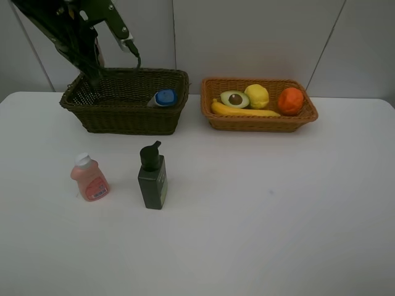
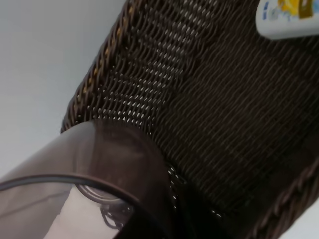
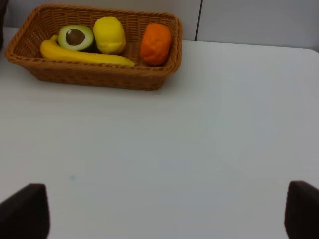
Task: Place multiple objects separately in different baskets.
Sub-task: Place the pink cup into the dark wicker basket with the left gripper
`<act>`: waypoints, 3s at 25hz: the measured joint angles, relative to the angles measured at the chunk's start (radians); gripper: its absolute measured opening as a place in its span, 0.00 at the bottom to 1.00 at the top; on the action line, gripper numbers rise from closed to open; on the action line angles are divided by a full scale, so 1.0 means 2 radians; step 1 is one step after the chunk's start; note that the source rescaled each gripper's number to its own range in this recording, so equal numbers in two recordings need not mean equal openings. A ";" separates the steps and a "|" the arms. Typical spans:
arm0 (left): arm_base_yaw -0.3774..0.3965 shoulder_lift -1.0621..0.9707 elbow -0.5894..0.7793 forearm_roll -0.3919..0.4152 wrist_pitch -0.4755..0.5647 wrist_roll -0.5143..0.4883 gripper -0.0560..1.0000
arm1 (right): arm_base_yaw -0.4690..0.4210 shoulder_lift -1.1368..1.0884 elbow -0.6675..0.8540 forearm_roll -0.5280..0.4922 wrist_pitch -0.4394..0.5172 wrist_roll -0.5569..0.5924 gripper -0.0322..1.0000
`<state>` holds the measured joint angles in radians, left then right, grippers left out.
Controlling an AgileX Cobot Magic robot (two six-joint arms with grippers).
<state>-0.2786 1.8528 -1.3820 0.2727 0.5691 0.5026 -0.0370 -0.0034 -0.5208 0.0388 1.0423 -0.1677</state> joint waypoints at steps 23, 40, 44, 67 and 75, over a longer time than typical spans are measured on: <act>0.017 0.121 0.000 0.002 -0.096 0.026 0.05 | 0.000 0.000 0.000 0.000 0.000 0.000 1.00; 0.029 0.122 0.000 0.002 -0.095 0.026 0.05 | 0.000 0.000 0.000 0.000 0.000 0.000 1.00; 0.029 0.122 0.000 0.002 -0.095 0.026 0.05 | 0.000 0.000 0.000 0.000 0.000 0.000 1.00; 0.035 0.119 -0.003 -0.032 -0.102 0.028 0.85 | 0.000 0.000 0.000 0.000 0.000 0.000 1.00; 0.035 0.117 -0.003 -0.034 -0.100 0.028 0.85 | 0.000 0.000 0.000 0.000 0.000 0.000 1.00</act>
<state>-0.2085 2.0869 -1.3872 0.2043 0.3698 0.5579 -0.0370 -0.0034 -0.5208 0.0388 1.0423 -0.1677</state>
